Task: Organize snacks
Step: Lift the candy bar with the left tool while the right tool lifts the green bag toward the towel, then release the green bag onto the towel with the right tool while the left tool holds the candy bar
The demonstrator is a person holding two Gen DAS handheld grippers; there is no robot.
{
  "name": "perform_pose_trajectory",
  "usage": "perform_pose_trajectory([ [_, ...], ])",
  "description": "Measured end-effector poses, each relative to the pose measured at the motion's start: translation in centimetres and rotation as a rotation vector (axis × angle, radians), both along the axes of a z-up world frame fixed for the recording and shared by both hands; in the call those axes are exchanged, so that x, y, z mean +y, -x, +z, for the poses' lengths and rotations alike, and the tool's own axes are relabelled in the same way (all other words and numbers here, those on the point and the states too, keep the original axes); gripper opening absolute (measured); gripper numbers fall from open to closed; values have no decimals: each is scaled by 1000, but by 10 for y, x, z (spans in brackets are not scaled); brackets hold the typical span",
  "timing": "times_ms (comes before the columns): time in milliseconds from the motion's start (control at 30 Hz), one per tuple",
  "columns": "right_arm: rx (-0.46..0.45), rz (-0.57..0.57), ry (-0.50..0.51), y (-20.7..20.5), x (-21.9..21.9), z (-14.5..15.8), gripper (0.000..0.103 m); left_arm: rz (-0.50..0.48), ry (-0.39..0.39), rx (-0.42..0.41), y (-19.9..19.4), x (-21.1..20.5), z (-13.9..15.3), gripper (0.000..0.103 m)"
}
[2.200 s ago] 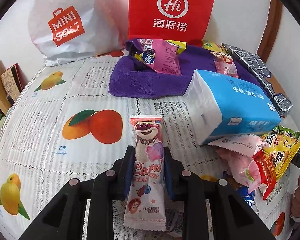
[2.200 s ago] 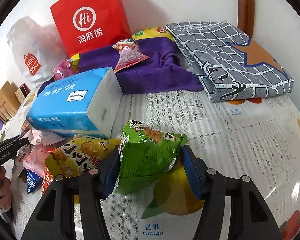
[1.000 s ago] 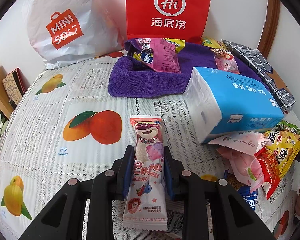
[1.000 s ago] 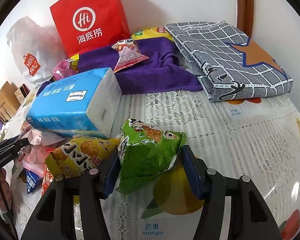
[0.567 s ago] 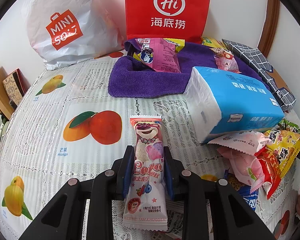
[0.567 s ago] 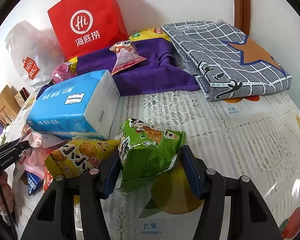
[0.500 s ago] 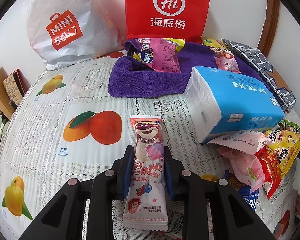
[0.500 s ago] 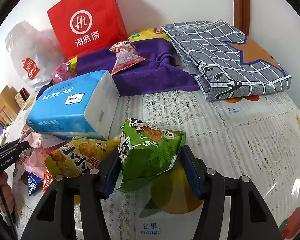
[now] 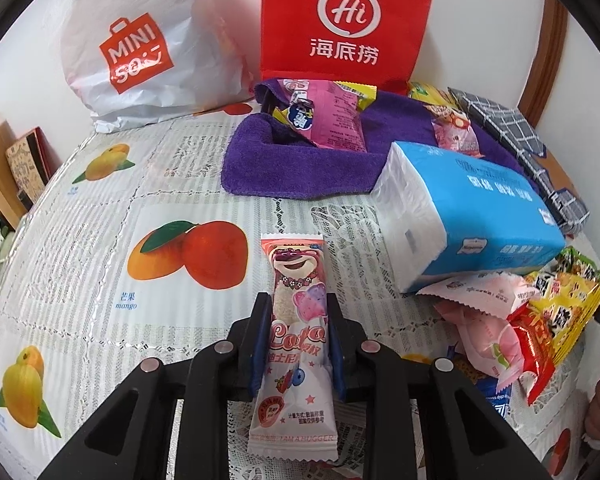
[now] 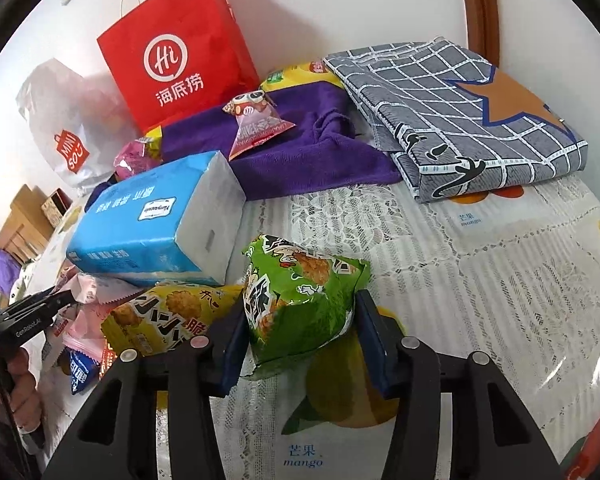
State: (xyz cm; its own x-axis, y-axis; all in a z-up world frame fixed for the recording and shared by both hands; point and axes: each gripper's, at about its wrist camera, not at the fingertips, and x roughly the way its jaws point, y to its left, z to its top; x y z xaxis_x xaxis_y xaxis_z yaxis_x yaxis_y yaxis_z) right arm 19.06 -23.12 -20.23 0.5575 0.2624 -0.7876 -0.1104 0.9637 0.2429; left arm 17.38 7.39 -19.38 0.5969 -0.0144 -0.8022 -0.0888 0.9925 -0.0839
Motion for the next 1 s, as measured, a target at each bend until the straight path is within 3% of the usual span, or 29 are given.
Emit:
perform_pose_trajectory([
  [133,-23,-10,0,5,-2,5,47,16,-7,4,3,5,3,23],
  [233,-34,-5,11,12,-2,15,47,30,43,14,7,14,11,23],
  [500,-111,14,-2,21,-1,59,47,20,18,-26,18,11,56,23],
  [800,-199,38,2,-9,26,117,47,-32,29,-88,1,-5,117,23],
  [1000,-258,75,-5,-38,48,150,47,-47,17,-125,-33,-11,151,23],
])
